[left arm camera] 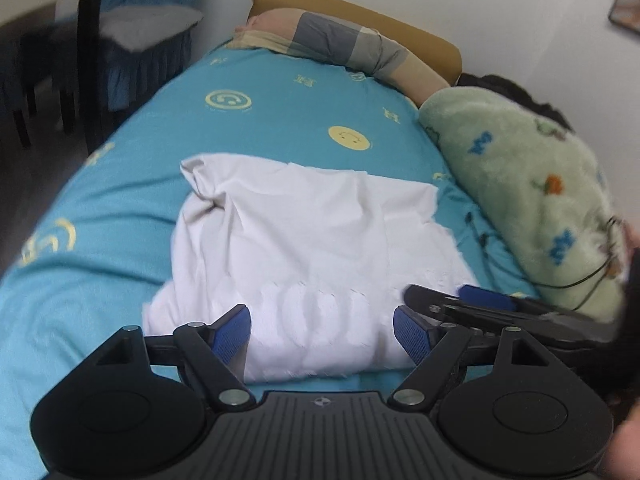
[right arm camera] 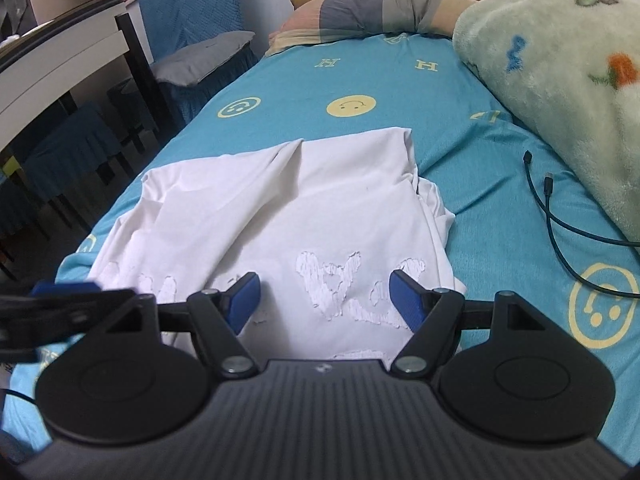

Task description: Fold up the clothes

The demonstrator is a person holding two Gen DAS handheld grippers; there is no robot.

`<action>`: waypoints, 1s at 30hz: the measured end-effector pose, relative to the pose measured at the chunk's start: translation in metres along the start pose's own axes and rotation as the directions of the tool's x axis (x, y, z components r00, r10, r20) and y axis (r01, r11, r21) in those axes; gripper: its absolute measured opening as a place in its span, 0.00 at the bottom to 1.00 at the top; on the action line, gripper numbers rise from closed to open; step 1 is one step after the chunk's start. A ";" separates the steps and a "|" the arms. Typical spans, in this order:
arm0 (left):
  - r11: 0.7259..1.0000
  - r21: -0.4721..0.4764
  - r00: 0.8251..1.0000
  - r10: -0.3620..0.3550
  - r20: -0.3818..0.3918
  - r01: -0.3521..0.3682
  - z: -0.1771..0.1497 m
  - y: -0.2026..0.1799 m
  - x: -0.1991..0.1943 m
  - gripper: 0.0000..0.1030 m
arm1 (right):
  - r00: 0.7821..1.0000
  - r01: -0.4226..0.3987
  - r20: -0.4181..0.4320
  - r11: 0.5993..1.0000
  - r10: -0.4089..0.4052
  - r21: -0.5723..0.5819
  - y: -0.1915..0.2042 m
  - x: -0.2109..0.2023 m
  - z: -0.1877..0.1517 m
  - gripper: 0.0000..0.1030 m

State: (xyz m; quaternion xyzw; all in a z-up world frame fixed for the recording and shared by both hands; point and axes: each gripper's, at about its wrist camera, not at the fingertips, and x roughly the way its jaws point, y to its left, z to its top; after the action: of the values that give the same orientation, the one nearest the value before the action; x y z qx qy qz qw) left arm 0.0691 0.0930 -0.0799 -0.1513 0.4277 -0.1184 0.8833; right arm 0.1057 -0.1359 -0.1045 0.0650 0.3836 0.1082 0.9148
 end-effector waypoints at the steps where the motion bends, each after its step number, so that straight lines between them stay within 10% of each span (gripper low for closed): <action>1: 0.999 -0.039 0.999 -0.035 -0.003 0.035 -0.002 0.002 -0.006 0.79 | 1.000 0.001 -0.001 1.000 -0.001 0.000 0.000 0.000 0.000 0.71; 9: 0.963 -0.257 0.989 -0.105 -0.101 0.076 -0.021 0.024 0.018 0.80 | 1.000 0.013 -0.001 1.000 -0.013 -0.005 0.003 0.001 0.000 0.71; 19: 0.739 -0.659 0.985 -0.170 0.018 0.140 -0.029 0.092 0.041 0.61 | 1.000 0.020 0.000 1.000 -0.020 -0.011 0.005 0.001 0.001 0.71; 24: 0.718 -0.683 0.987 -0.157 0.028 0.134 -0.032 0.099 0.039 0.43 | 1.000 0.011 -0.007 0.994 -0.010 0.109 -0.004 -0.014 0.007 0.72; 27: 0.728 -0.671 0.987 -0.153 0.042 0.141 -0.032 0.097 0.037 0.33 | 0.992 -0.118 0.003 0.945 0.123 0.306 -0.020 -0.030 0.006 0.75; 30: 0.727 -0.669 0.986 -0.158 0.059 0.157 -0.031 0.094 0.034 0.27 | 0.951 -0.275 0.029 0.800 0.308 0.533 -0.037 -0.037 -0.007 0.86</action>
State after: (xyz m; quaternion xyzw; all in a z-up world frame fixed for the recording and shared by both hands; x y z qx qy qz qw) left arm 0.0726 0.1637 -0.1575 -0.4943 0.4280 -0.0310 0.7560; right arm 0.0810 -0.1808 -0.0908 0.3703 0.4107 0.1392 0.8214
